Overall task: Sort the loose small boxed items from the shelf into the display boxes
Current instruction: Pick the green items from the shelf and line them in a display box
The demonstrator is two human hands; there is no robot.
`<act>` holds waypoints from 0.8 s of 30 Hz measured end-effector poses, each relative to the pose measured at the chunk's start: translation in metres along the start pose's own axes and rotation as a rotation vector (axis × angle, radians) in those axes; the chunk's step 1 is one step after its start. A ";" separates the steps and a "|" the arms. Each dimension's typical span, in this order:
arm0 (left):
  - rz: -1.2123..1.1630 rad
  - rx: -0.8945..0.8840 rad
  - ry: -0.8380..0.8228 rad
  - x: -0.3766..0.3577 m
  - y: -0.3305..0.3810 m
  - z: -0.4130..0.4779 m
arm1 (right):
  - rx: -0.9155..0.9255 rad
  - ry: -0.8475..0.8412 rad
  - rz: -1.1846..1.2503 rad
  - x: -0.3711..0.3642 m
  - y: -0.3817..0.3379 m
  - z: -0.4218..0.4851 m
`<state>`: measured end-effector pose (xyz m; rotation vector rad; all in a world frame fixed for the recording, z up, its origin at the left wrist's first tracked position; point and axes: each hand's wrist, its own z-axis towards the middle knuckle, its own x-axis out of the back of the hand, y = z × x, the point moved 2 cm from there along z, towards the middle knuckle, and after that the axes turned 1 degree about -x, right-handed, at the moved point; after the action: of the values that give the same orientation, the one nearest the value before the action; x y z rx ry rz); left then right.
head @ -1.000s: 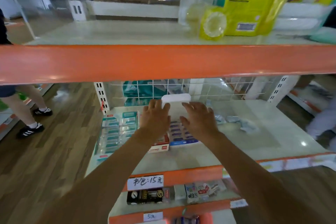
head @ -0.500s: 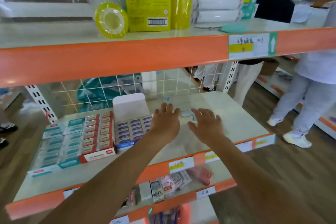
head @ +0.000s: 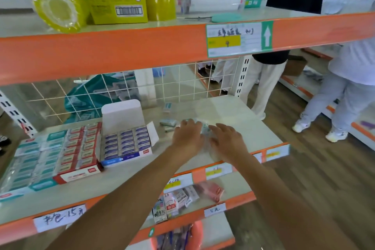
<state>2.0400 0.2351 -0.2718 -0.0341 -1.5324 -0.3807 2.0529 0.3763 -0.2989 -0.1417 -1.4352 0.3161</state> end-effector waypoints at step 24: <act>-0.275 0.120 0.113 0.002 -0.024 -0.034 | 0.094 -0.087 0.070 0.000 -0.012 0.008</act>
<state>2.0660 0.2029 -0.2764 0.2901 -1.4478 -0.4993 2.0463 0.3644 -0.2949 -0.1028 -1.5011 0.4508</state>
